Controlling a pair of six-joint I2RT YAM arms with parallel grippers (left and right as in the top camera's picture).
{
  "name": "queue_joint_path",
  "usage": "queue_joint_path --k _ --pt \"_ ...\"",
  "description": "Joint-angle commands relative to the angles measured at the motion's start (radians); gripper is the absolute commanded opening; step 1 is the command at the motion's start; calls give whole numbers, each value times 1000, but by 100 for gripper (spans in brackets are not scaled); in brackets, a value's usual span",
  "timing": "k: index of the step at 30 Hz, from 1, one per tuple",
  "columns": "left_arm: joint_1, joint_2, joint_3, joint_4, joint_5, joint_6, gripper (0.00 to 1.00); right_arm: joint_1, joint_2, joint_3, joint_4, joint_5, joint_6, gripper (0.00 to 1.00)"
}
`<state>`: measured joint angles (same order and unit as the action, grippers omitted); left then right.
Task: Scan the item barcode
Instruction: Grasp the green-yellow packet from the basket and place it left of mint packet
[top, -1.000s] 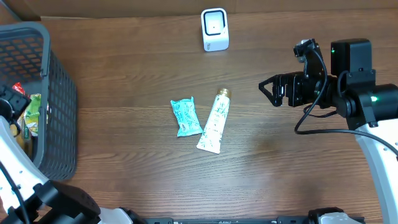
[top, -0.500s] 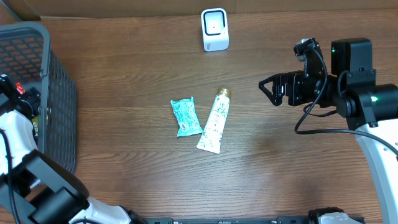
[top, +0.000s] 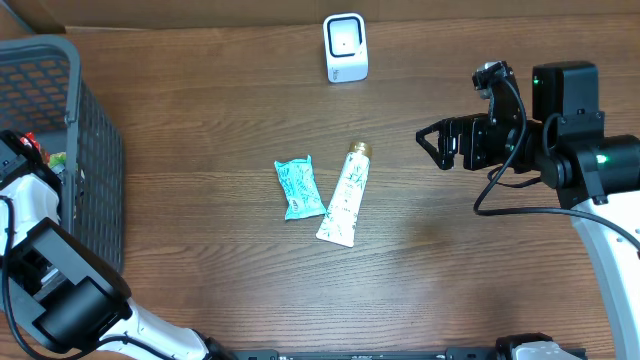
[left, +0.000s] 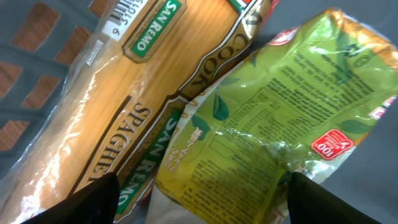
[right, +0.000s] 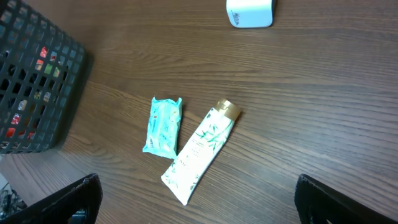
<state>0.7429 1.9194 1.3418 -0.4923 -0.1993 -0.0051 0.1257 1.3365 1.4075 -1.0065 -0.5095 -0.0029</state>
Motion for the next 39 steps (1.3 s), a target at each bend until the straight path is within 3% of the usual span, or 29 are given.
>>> queue_joint_path --k 1,13,15,16,17,19,23,28,39 --pt "-6 13 -4 -5 -21 -29 77 -2 -1 19 6 -8 -1 99" --pt "-31 142 -4 -23 13 -28 68 -2 -1 19 5 -8 0 99" --pt "-36 142 -4 -24 12 -28 56 -2 -1 19 6 -8 0 99" --pt "-37 140 -1 -23 12 -28 45 -2 -1 19 6 -8 0 99" --pt "-37 139 7 -30 9 -28 24 -2 -1 19 6 -8 0 99" --pt "-37 139 33 -58 9 -29 5 -2 -1 19 6 -8 -1 99" --pt "-37 139 135 -156 11 -63 4 -2 -1 19 6 -8 -1 99" --pt "-37 139 391 -401 72 -70 4 -2 -1 19 8 -8 -1 99" --pt "-61 139 1201 -1060 513 -69 4 -2 -1 19 9 -9 0 99"
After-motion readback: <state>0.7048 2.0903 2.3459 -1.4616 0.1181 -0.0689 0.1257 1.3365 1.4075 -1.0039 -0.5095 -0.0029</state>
